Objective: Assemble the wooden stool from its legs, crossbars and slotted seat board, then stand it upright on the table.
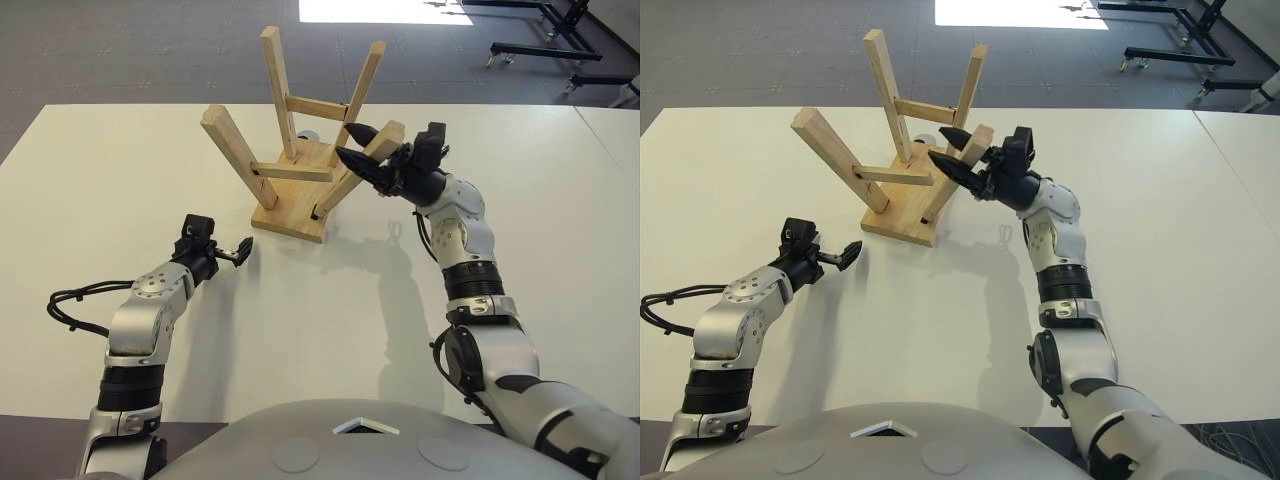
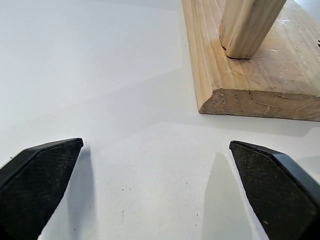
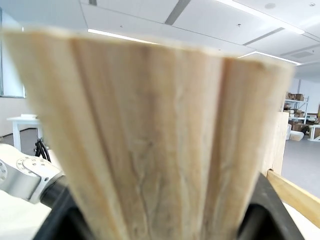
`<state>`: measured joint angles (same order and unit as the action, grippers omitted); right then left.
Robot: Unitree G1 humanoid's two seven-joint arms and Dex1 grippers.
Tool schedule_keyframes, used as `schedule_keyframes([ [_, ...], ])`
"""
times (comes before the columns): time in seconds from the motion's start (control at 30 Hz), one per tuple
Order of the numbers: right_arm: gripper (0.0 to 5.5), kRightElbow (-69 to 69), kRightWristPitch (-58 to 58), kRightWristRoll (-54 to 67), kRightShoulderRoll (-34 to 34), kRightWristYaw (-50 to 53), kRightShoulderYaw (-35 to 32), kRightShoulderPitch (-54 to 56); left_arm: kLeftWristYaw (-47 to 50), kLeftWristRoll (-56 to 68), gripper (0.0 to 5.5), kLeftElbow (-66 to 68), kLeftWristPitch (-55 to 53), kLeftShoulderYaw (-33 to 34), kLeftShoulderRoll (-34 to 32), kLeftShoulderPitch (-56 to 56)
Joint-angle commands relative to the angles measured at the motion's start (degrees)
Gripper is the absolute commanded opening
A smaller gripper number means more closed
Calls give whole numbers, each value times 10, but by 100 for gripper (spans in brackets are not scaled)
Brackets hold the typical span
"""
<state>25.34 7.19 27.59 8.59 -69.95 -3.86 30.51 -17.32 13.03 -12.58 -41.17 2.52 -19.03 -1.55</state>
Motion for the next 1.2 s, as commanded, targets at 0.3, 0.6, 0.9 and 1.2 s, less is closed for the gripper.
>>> schedule_keyframes([
  [0.3,205,-27,-9,-19,8,24,37,-26,1,-3,540,-6,-3,-4,0,-3],
  [0.6,205,-43,-33,-24,15,39,61,-24,2,-4,540,-10,-2,-8,3,0],
  [0.9,205,-57,-41,-28,15,56,81,-19,3,-7,540,-12,-2,-12,2,3],
  [1.2,205,-53,-42,-34,17,65,87,-14,23,2,540,-81,-31,-17,22,16],
])
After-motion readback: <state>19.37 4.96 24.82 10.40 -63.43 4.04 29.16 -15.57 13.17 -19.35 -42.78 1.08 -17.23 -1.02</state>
